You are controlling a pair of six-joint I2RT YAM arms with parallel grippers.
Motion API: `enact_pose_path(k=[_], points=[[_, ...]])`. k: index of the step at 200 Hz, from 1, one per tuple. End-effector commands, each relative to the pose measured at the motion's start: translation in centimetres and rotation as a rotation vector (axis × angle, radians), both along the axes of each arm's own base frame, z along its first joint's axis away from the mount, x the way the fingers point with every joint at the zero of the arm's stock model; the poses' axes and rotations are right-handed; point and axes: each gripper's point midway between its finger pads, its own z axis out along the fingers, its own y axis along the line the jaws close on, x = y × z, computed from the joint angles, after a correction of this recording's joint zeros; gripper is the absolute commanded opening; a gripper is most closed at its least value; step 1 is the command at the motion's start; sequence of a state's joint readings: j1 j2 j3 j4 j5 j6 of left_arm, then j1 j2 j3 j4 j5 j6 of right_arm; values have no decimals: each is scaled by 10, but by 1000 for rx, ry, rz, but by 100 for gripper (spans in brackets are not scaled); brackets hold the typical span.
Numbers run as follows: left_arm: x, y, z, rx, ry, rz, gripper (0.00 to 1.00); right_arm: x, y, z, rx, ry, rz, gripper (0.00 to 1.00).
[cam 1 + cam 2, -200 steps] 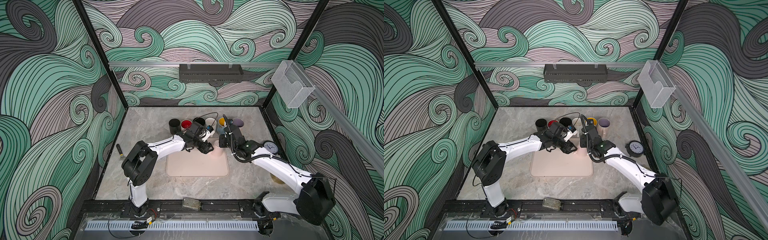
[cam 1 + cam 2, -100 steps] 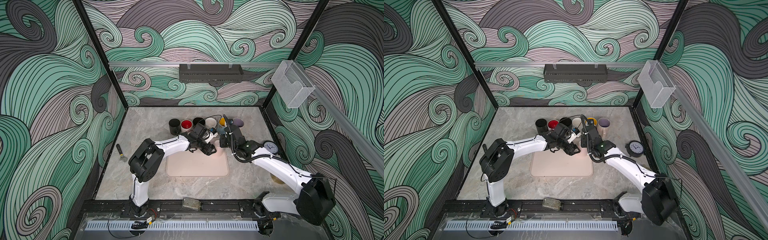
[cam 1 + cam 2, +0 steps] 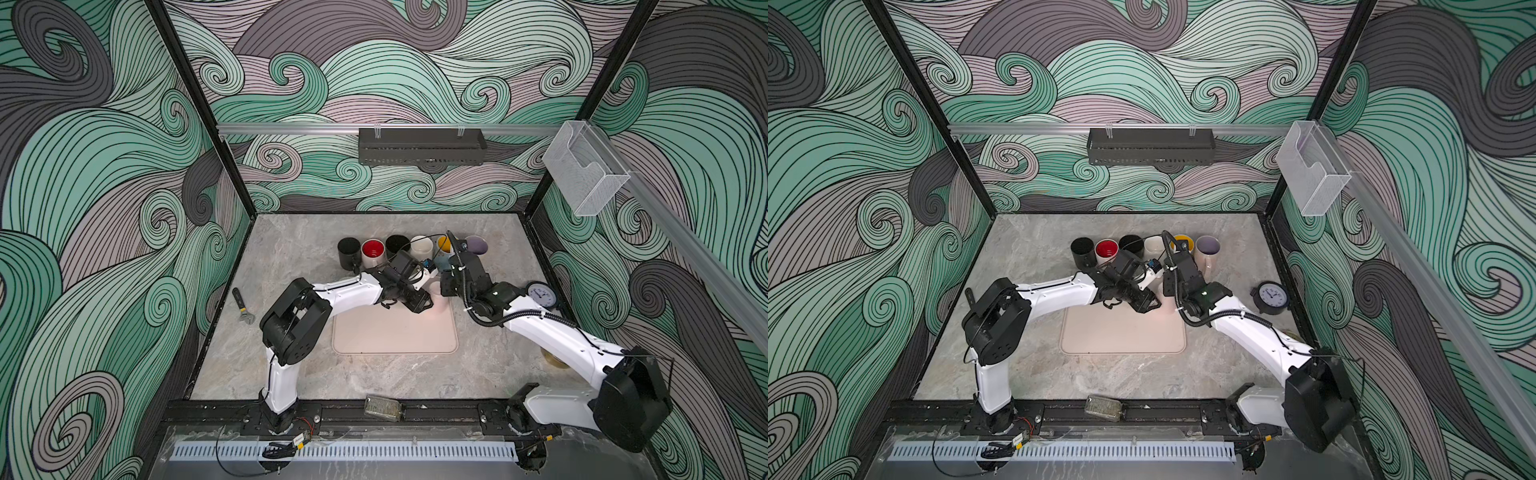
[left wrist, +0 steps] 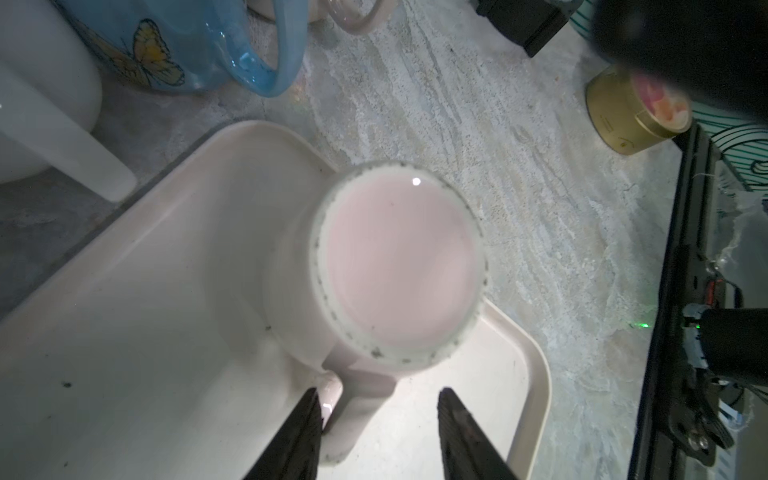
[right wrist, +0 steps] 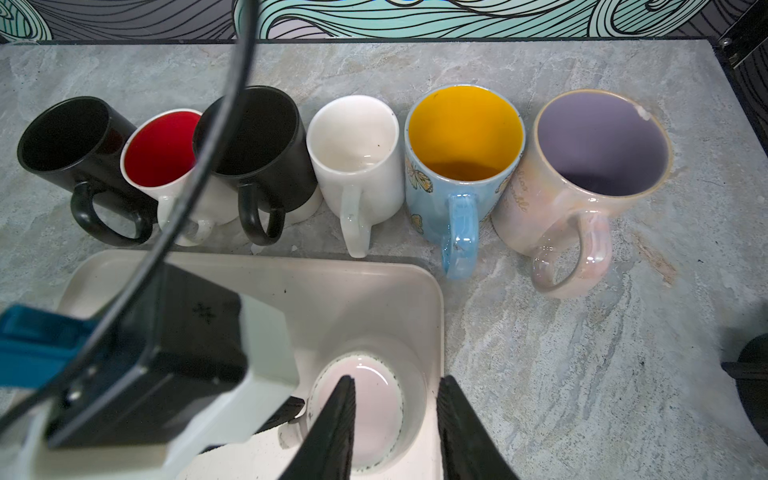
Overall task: Turn the mug right side up
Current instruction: 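Move the left gripper over the upside-down pink mug while the right hovers, then lower the left gripper onto the pink mug's base and grip it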
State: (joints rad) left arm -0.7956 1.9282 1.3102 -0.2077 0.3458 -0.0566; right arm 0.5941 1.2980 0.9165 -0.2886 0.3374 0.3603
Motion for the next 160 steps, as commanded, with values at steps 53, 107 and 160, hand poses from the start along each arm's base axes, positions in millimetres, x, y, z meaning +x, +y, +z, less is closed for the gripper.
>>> enact_pose_path(k=[53,107,160], points=[[3,10,-23,204,-91,14,52,1,-7,1,-14,-22,-19,35],[8,5,-25,239,-109,-24,50,0,-14,5,-12,-38,-40,35],[13,10,-31,328,-130,-66,44,0,-19,6,-5,-42,-53,35]])
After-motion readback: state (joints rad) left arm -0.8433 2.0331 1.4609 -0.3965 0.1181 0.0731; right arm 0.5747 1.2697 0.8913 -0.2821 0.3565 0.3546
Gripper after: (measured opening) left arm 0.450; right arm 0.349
